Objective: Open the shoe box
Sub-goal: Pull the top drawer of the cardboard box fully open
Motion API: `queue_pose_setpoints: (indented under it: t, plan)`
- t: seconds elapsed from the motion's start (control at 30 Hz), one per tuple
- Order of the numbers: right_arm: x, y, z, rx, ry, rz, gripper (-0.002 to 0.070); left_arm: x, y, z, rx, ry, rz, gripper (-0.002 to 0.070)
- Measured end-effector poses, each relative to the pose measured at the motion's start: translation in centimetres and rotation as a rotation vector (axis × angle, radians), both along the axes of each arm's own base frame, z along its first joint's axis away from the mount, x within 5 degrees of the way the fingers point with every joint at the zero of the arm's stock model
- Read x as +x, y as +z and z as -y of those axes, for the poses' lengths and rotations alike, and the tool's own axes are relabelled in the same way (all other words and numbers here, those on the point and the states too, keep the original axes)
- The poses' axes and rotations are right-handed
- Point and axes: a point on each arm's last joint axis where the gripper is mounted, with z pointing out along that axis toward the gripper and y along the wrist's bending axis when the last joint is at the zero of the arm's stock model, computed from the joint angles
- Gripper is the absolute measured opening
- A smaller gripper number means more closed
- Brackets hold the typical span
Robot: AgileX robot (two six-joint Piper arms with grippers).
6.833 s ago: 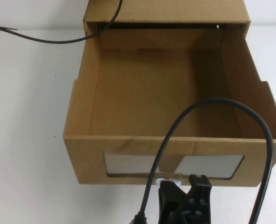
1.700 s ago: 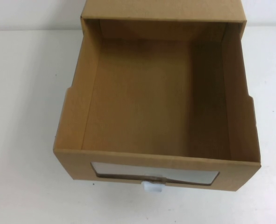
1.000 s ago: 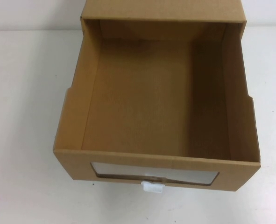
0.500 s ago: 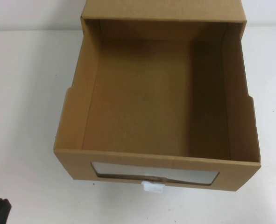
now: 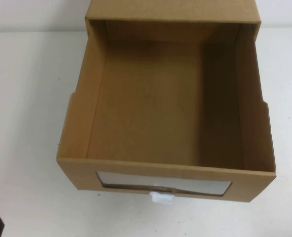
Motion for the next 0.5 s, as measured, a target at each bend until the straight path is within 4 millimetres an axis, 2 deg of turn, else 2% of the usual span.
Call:
queue_pose_setpoints:
  t: [0.5]
  plan:
    - [0.0, 0.0, 0.03, -0.008, -0.001, 0.0, -0.0018, 0.03, -0.18, -0.62, 0.02, 0.005, -0.017, -0.0003]
